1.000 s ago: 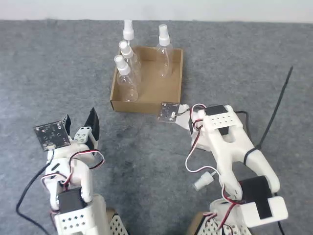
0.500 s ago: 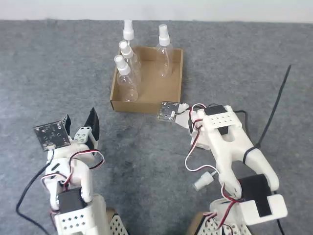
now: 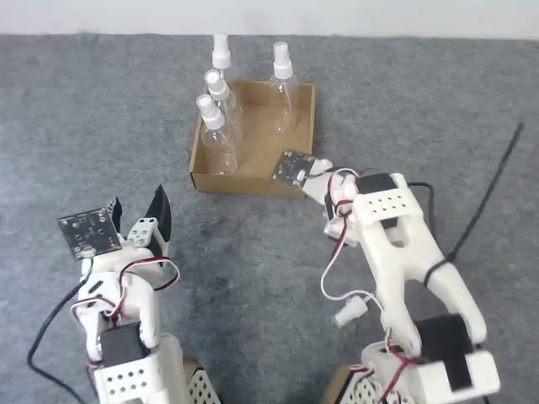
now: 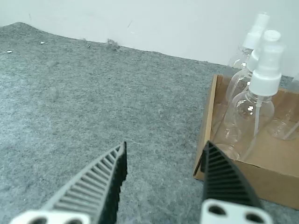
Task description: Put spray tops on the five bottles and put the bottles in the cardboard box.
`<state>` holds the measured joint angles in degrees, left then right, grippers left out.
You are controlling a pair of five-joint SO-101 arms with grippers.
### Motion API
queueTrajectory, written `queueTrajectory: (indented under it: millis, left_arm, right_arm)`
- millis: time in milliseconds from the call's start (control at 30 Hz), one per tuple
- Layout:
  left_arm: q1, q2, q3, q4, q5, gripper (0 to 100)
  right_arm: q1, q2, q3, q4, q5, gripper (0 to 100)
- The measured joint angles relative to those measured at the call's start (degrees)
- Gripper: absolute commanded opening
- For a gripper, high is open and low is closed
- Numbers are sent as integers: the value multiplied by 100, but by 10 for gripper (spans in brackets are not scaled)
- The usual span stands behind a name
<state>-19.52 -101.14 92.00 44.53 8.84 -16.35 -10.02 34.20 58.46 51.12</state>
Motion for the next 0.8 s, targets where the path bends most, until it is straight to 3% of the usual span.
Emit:
queueTrajectory:
  millis: [800]
  left_arm:
    - [0, 0, 0, 0, 0, 238]
  right_arm:
    - [-202, -2497, 62, 167, -3376, 33]
